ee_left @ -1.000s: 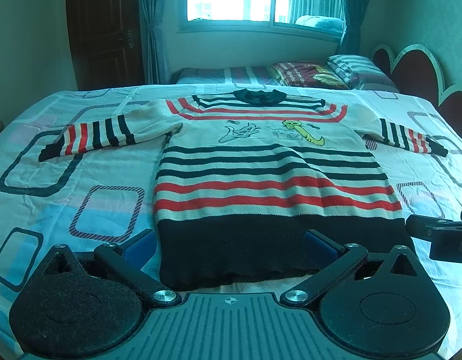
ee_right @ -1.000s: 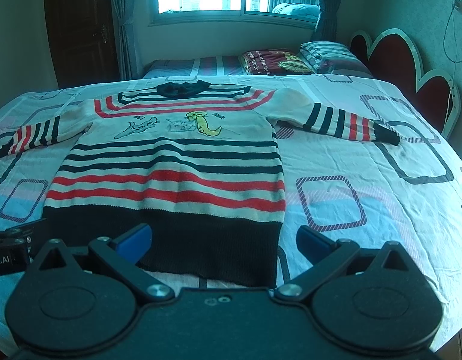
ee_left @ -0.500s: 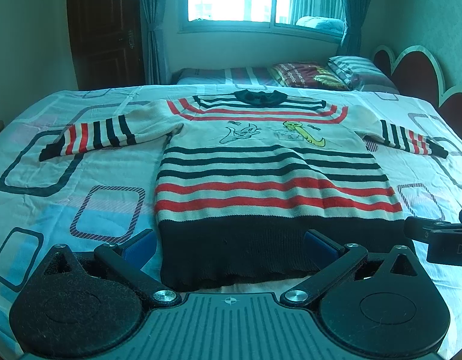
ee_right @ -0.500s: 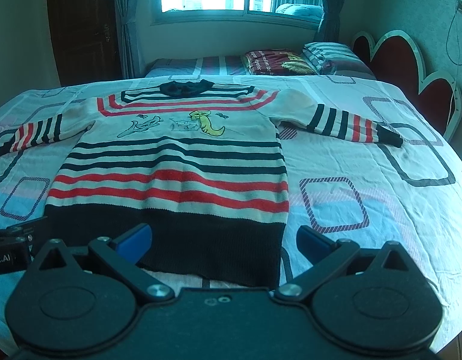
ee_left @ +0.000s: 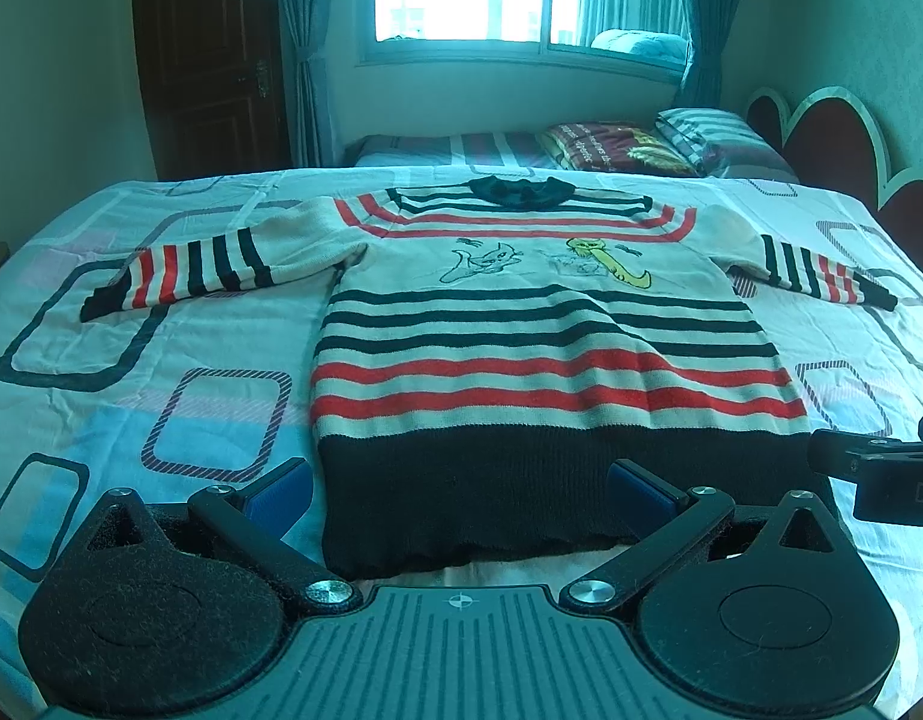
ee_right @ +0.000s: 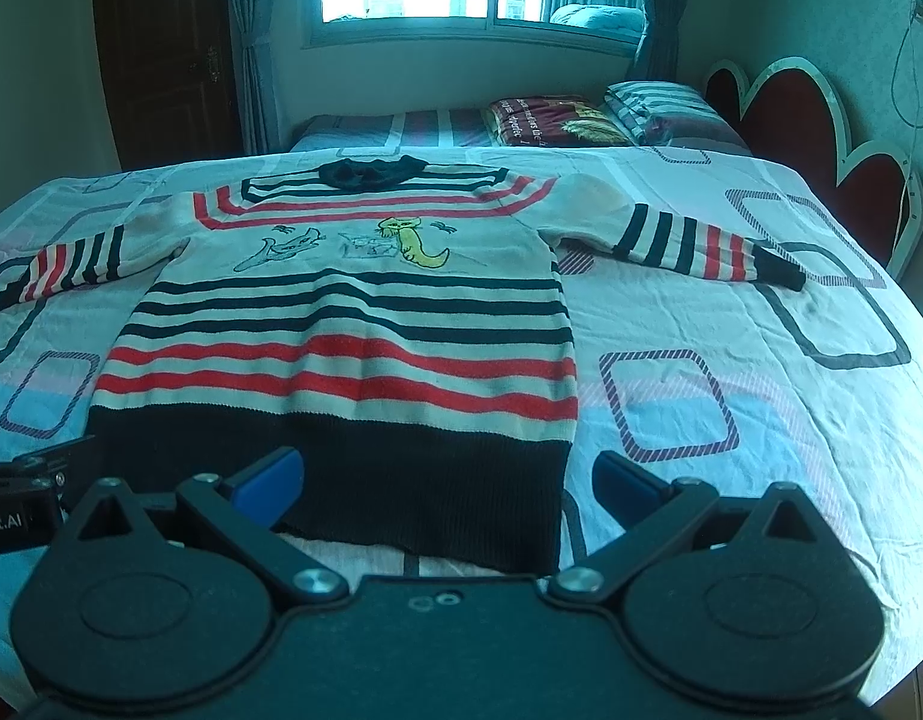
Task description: Fold small clothes
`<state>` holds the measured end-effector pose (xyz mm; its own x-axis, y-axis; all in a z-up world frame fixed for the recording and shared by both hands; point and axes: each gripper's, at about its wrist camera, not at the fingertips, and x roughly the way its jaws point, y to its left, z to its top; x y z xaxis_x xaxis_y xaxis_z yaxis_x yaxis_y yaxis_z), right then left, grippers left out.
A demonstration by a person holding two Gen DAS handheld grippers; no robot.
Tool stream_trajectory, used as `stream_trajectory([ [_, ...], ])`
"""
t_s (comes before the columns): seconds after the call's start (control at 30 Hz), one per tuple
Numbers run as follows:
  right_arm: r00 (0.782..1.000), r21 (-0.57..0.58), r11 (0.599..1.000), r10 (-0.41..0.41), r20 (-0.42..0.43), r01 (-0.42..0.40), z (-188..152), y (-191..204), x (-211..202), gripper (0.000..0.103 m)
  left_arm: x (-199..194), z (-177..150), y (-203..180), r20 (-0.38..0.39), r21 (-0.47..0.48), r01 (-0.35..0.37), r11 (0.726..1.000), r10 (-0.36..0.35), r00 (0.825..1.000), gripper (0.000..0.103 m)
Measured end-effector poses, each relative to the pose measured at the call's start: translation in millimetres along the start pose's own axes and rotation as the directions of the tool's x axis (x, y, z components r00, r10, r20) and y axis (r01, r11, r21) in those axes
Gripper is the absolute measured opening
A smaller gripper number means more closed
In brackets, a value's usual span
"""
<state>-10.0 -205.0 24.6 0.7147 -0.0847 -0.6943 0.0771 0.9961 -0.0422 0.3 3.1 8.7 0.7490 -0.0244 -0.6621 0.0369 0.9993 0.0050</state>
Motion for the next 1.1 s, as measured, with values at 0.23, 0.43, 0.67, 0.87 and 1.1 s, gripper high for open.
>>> stream_trajectory([
  [0.23, 0.993, 0.079, 0.991, 0.113, -0.026, -0.11, 8, -23, 10, 0.102, -3, 17, 0, 0.113, 0.05, 0.035, 0.998, -0.04, 0.993, 0.103],
  [0.43, 0.998, 0.168, 0.984, 0.059, 0.0, -0.059, 28, -75, 36, 0.102, 26, 59, 9, 0.122, 0.047, 0.079, 0.996, -0.085, 0.989, 0.103],
  [0.67, 0.998, 0.383, 0.923, 0.015, 0.064, -0.039, 49, -157, 72, 0.079, 91, 103, 26, 0.13, -0.025, 0.06, 0.998, -0.056, 0.99, 0.103],
  [0.87, 0.984, 0.578, 0.815, -0.068, 0.165, -0.04, 62, -233, 109, 0.06, 152, 130, 34, 0.086, -0.069, 0.074, 0.995, -0.068, 0.994, 0.103],
  [1.1, 0.976, 0.794, 0.601, -0.11, 0.189, -0.086, 69, -321, 187, 0.054, 206, 155, 42, 0.094, -0.109, 0.019, 0.994, -0.008, 0.996, 0.103],
])
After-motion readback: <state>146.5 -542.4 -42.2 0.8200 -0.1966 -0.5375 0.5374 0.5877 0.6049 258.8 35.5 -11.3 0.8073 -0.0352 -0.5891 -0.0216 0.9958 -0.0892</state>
